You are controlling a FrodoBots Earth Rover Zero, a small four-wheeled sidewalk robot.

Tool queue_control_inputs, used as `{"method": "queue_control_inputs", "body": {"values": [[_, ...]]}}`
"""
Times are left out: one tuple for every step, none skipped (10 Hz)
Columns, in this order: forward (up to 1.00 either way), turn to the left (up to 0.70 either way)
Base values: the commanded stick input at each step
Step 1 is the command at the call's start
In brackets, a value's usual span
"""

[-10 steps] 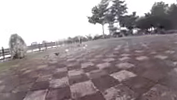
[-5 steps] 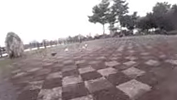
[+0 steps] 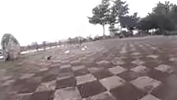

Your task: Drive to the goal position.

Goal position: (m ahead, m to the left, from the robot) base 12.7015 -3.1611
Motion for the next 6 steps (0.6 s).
{"method": "queue_control_inputs", "body": {"values": [[0.85, 0.01], [0.85, 0.01], [0.85, 0.01], [0.85, 0.01], [0.85, 0.01], [0.85, 0.01]]}}
